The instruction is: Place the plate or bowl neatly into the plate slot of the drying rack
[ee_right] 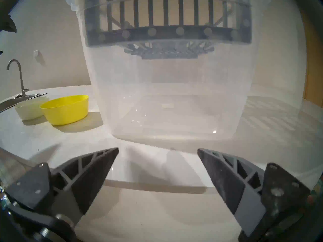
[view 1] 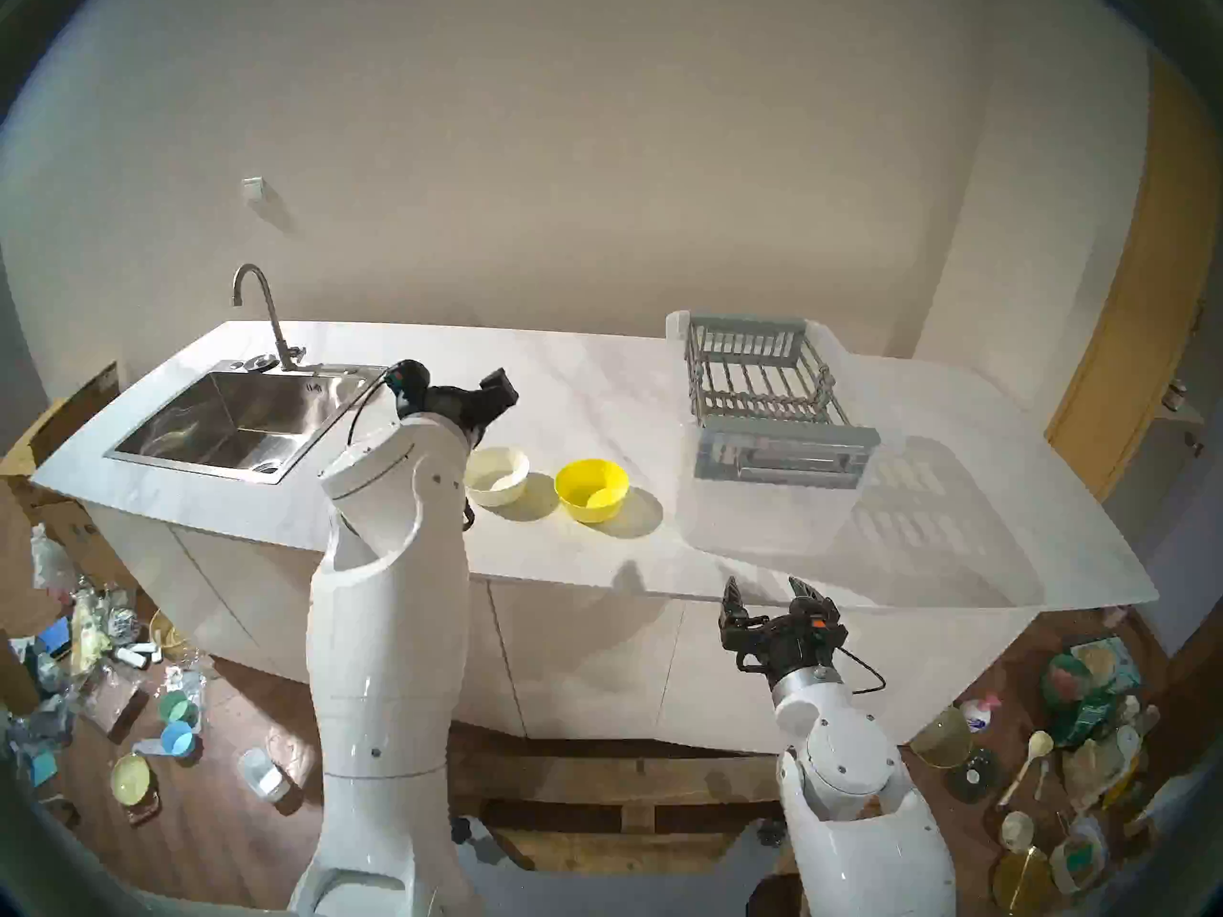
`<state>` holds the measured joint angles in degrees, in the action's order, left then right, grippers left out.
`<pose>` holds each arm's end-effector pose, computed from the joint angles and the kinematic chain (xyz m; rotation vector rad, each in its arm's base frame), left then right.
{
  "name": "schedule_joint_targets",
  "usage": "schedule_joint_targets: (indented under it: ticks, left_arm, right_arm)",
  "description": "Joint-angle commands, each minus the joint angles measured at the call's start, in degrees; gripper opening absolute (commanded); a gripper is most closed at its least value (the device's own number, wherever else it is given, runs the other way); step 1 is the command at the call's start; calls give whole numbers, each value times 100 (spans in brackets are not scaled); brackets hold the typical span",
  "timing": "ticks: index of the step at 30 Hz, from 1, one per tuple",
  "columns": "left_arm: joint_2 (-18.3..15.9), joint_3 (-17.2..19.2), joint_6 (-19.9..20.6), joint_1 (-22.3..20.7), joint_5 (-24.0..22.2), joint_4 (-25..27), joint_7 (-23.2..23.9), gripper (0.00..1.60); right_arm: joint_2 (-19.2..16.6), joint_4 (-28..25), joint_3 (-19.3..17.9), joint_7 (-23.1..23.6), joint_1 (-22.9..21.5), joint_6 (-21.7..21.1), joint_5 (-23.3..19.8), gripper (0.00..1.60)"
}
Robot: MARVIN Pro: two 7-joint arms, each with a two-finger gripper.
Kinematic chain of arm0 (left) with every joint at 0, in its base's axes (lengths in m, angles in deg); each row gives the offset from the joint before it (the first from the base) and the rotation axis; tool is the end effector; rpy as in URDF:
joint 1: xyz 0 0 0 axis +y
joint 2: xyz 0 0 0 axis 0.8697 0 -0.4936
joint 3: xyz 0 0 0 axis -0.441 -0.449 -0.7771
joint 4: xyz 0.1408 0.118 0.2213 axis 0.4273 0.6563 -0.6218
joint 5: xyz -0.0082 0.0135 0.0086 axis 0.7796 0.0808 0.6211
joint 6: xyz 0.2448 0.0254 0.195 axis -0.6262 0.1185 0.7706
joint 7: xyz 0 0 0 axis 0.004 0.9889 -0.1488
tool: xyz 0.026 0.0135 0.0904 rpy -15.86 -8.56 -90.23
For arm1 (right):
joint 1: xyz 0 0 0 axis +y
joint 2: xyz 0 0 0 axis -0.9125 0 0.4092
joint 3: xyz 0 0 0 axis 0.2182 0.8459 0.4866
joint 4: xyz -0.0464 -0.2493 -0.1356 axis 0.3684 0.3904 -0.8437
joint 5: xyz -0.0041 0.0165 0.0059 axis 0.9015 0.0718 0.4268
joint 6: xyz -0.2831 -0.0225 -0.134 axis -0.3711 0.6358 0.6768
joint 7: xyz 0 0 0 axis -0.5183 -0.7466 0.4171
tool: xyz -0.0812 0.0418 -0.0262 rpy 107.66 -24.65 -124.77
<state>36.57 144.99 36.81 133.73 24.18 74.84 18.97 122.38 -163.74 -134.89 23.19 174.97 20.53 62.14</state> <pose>0.4676 0.0115 -0.1398 2.0998 0.6489 1.8093 0.3258 0.0147 -0.3486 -2.3367 0.0034 -2.0600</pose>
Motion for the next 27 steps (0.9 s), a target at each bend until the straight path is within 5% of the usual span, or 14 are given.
schedule_joint_targets:
  ticks: [1,12,27]
  left_arm:
    - [208,97,62,-691,-218,-241,-203,160]
    - [751,826,448,-1332,-420,-1142,-674,160]
    - [911,641,1080,-1388,-672,-1016,-1979,160]
  right_arm:
    - [0,-168,0,0,-23,37,1,160]
    - [-1,-191,0,-1,-9,26,0,160]
    - [-1,-189,1,-1,-11,27,0,160]
